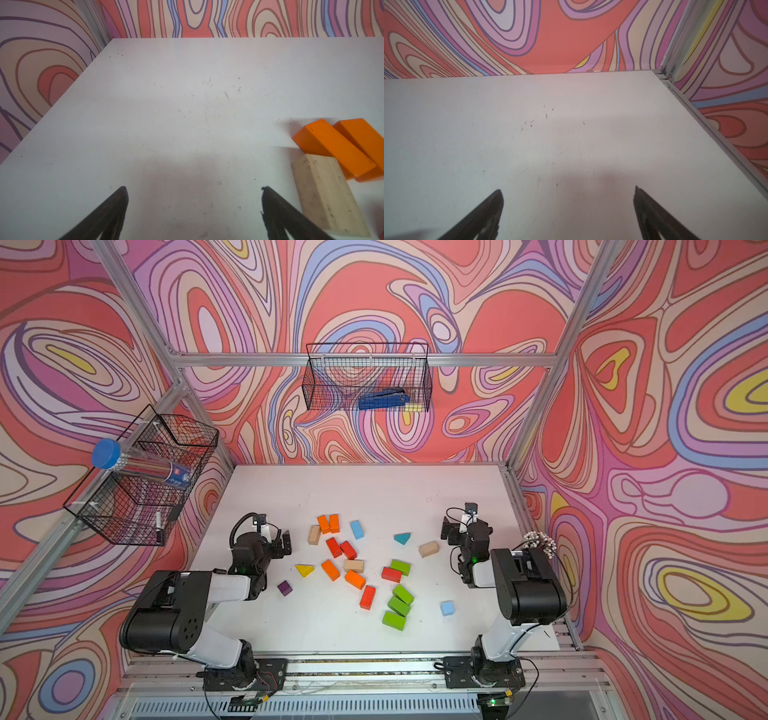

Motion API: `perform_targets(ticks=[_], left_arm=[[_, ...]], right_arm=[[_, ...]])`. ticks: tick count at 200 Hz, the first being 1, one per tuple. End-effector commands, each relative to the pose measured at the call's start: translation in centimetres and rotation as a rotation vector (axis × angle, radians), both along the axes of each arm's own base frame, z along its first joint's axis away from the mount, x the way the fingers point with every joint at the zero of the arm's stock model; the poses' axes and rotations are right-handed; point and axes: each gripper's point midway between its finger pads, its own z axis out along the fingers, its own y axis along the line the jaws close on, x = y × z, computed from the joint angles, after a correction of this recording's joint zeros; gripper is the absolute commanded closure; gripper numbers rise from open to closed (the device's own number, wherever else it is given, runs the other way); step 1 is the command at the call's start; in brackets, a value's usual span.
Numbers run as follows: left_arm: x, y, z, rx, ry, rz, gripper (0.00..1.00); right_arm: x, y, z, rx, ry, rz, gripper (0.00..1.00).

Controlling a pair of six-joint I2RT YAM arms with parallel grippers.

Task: Assemble a heart with building blocks
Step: Adjust the building block at the center of the board.

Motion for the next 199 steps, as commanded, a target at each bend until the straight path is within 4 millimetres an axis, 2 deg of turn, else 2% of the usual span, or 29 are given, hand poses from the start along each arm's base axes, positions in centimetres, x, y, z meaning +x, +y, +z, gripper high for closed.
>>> perform_targets(ticks=[1,199], left_arm=[[0.80,0.06,1.12,0.010,-0.043,-0.009,0.00],[0.81,0.07,1.19,0.009,-0.046,-0.009,0.00]], right_arm=[[0.56,-0.26,0.18,0.007,-0.009,-0.013,0.02],[0.42,-0.37,0.32,0.004,-0.017,-0.018,0.02]])
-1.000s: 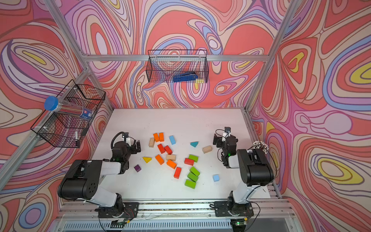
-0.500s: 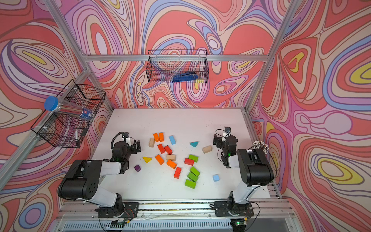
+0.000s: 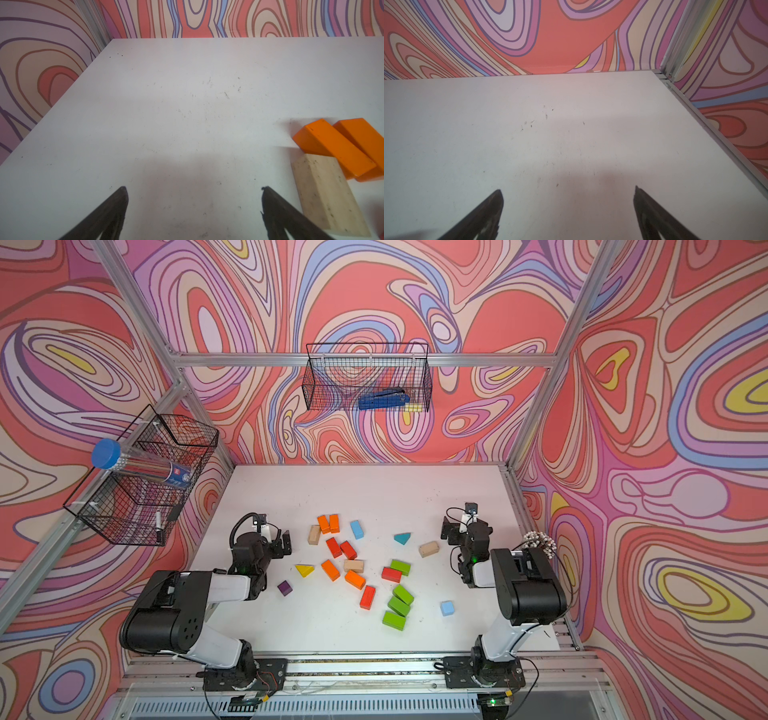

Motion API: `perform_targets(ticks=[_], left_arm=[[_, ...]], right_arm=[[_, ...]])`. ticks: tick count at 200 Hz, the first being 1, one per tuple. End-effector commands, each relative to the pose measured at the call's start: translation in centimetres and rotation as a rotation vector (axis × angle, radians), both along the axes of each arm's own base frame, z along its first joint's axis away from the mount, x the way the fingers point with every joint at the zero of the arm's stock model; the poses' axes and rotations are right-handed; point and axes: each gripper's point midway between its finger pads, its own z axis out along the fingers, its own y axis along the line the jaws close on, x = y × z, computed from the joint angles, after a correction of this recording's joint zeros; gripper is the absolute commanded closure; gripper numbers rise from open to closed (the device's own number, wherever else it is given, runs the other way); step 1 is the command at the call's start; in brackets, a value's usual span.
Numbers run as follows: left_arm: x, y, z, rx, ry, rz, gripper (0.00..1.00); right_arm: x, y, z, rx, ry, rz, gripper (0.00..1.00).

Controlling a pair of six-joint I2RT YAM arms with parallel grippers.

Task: Assemble a heart with building blocks
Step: Adjust the building block at the center of the board.

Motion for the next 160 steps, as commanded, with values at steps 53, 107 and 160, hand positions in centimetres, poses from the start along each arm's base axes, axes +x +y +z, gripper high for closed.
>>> perform_targets(ticks=[53,107,160], left_arm=[[0.7,0.3,1.2,0.009,-0.050,0.007,0.00],[-1.2,1.6,4.9,0.028,-0.134,0.107,0.00],[-2.4,-0.8,10.1,-0.035,-0.116,0.109,0.00]], right_arm=[[0.5,-0.3,0.3,0.004,-0.013,-0.014,0.02],[0.5,-1.7,1.8,0.006,-0.013,-0.098,0.02],[0.1,-1.9,5.9,0.108,0.045,-0.149,0.02]])
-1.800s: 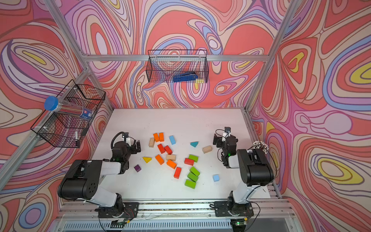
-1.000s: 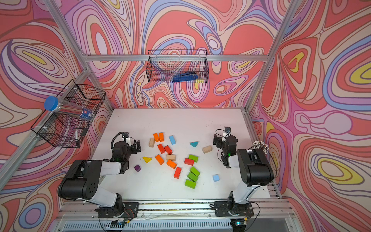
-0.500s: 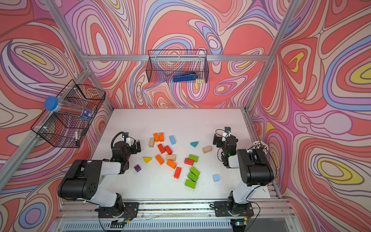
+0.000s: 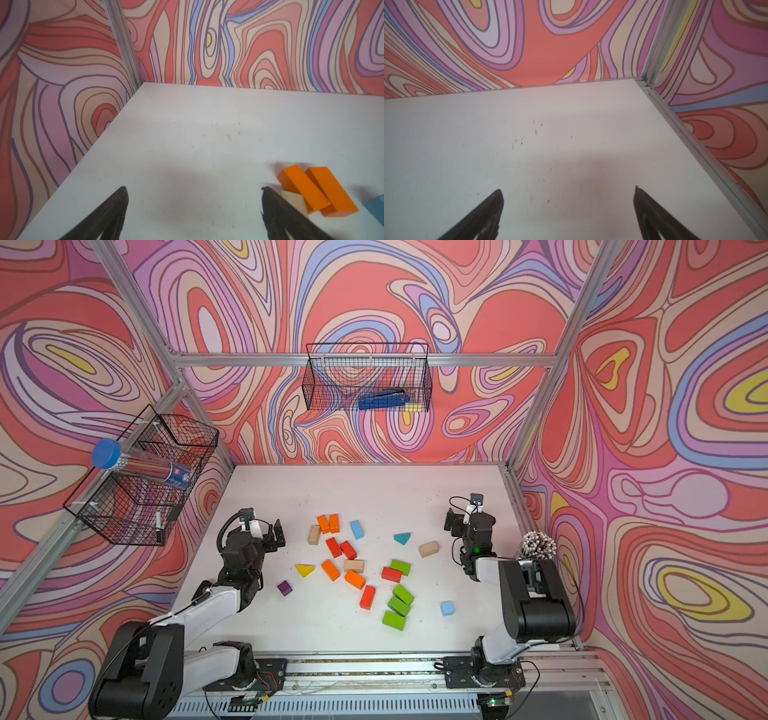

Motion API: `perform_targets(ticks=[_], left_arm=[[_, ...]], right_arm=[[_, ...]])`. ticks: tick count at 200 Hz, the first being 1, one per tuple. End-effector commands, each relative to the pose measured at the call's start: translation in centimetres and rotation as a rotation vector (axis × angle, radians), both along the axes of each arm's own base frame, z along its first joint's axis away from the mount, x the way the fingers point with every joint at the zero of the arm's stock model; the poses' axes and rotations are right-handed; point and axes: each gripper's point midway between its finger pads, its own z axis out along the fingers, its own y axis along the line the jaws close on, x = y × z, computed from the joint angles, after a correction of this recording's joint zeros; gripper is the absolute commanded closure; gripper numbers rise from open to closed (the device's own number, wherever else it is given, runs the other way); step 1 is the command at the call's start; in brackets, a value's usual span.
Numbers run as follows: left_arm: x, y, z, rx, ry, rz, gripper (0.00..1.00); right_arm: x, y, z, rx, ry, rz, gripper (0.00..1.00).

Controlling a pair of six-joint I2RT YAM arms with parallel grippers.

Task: Assemble a heart with building blocks
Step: Adjust the building block at the center of the board.

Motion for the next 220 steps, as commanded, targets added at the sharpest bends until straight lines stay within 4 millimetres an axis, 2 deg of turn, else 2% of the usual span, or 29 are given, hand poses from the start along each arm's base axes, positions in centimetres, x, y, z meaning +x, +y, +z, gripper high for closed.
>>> perform_targets(ticks=[1,9,13,16,27,47,70,106,133,157,169,187,220], left_arm=[[-0.6,-0.8,0.7,-0.036,0.070,0.019,0.00],[-0.6,-1.2,1.1,-0.053,0.087,0.021,0.00],[-0.8,-1.5,0.7,-0.061,0.110,0.017,0.00],[-0.4,-1.8,2.0,-0.075,0.093,0.012,0.00],[-0.3,-2.7,2.4,-0.102,0.127,-0.008,0.00],[-0.2,-5.2,2.6,-0.129,0.209,-0.078,0.00],[-0.6,-8.4,4.1,-0.114,0.246,-0.174,0.00],[-1.8,-11.5,7.3,-0.174,0.283,-0.311,0.00],[-3.0,-13.4,8.2,-0.207,0.353,-0.426,0.00],[-4.2,-15.2,9.5,-0.221,0.389,-0.554,0.00],[-4.9,-16.1,9.8,-0.220,0.415,-0.620,0.00],[-5.5,-16.9,9.7,-0.219,0.446,-0.680,0.00],[-6.0,-17.6,9.1,-0.219,0.481,-0.729,0.00]], right_arm=[[-0.9,-0.5,1.0,0.088,0.058,-0.057,0.02],[-0.9,-0.3,1.5,0.109,0.076,-0.050,0.02],[-0.9,-0.2,1.7,0.123,0.087,-0.051,0.02],[-0.9,-0.1,1.9,0.130,0.097,-0.052,0.02],[-1.0,0.2,2.6,0.149,0.115,-0.036,0.02],[-1.2,1.5,4.1,0.190,0.097,0.030,0.02],[-1.5,2.5,4.4,0.248,0.139,0.065,0.02],[-2.1,5.4,3.9,0.314,0.261,0.214,0.02],[-2.4,5.9,3.9,0.366,0.278,0.216,0.02],[-2.6,6.0,4.0,0.328,0.321,0.196,0.02],[-2.6,6.5,4.0,0.309,0.341,0.197,0.03],[-2.6,7.7,3.5,0.257,0.382,0.198,0.12],[-2.7,10.9,2.4,0.165,0.467,0.238,0.13]])
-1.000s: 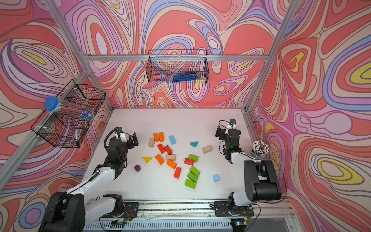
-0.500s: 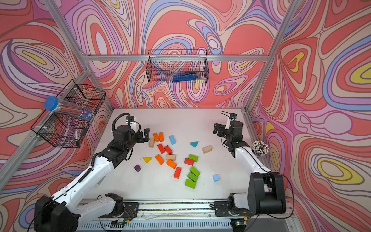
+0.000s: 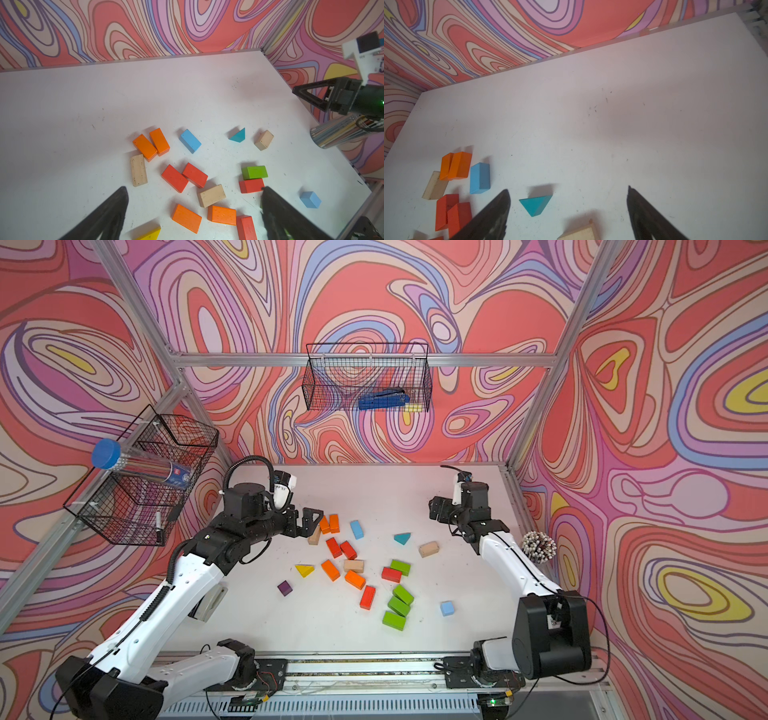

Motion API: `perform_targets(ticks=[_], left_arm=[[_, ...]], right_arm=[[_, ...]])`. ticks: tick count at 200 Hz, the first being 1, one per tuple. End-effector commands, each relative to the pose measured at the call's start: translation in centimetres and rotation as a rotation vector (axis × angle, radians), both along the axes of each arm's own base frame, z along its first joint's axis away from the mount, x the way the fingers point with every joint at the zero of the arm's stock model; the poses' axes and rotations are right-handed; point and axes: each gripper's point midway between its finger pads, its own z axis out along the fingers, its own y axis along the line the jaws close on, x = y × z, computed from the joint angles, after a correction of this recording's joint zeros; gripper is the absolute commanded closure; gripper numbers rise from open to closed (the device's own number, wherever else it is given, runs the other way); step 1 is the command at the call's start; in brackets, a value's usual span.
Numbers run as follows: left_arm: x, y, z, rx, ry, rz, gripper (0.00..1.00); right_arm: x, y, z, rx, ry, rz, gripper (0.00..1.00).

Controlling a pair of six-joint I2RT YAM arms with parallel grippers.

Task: Assemble a heart with building blocks
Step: Adjust the building block at the center of the board.

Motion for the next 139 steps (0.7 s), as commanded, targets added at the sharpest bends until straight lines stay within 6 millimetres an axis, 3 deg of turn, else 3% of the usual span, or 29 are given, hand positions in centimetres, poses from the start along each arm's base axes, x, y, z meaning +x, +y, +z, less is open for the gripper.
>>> perform_targets(ticks=[1,75,126,139], left_arm=[[-1.5,-1.0,-1.0,0.006,0.070,-0.092,0.00],[-2.9,-1.7,-1.1,-0.024,0.090,-0.157,0.00],[-4.0,-3.3,-1.4,-0.073,0.145,-0.256,0.00],[-4.0,-3.4,-1.6,-0.072,0.159,-0.259,0.00]], right_arm=[[-0.7,1.2,-2.2,-0.098,0.100,0.021,0.13],[-1.8,7.5,-5.8,-0.215,0.276,0.149,0.15],[-1.5,8.6,-8.6,-0.262,0.371,0.142,0.13],[-1.3,8.8,-8.5,-0.268,0.370,0.142,0.12]])
